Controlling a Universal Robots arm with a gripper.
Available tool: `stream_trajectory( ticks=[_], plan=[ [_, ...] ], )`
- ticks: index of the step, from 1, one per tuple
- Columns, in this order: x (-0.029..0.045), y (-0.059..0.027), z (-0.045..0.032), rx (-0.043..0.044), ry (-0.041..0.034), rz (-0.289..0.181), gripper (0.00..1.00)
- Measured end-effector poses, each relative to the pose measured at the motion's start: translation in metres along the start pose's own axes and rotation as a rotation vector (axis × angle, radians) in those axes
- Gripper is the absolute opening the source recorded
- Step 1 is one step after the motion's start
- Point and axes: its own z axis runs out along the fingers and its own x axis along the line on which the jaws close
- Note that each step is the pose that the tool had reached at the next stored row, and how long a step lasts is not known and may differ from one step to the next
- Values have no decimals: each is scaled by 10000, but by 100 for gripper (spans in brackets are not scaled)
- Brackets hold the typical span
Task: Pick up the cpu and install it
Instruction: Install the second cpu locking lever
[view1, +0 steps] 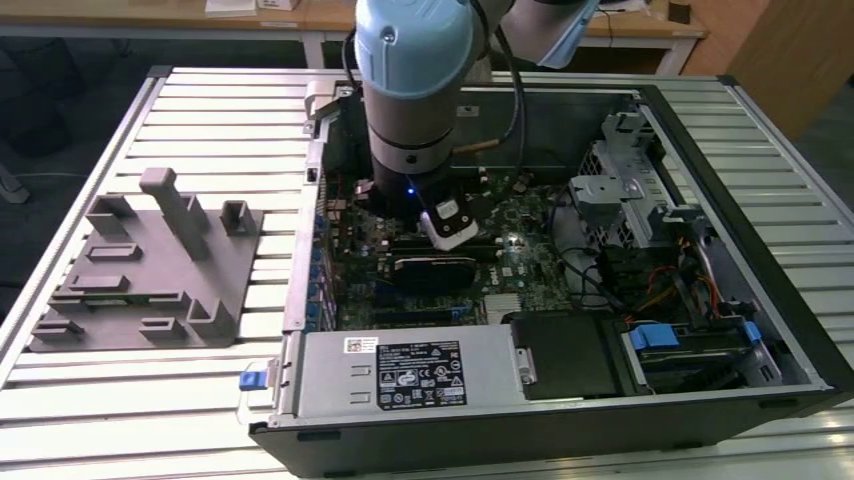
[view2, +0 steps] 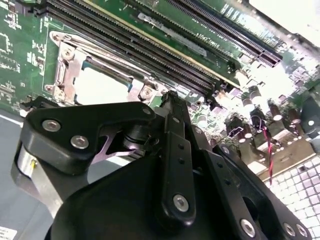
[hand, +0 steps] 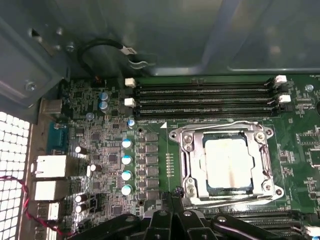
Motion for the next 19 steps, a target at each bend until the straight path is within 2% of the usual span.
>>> stream_trajectory(
  ticks=[6,11,19],
  plan=[
    [-72,90,29,25,-23,81,11],
    [-181,139,48,62,-41,139,11],
    [-371,191,68,231,-78,242,11]
  ],
)
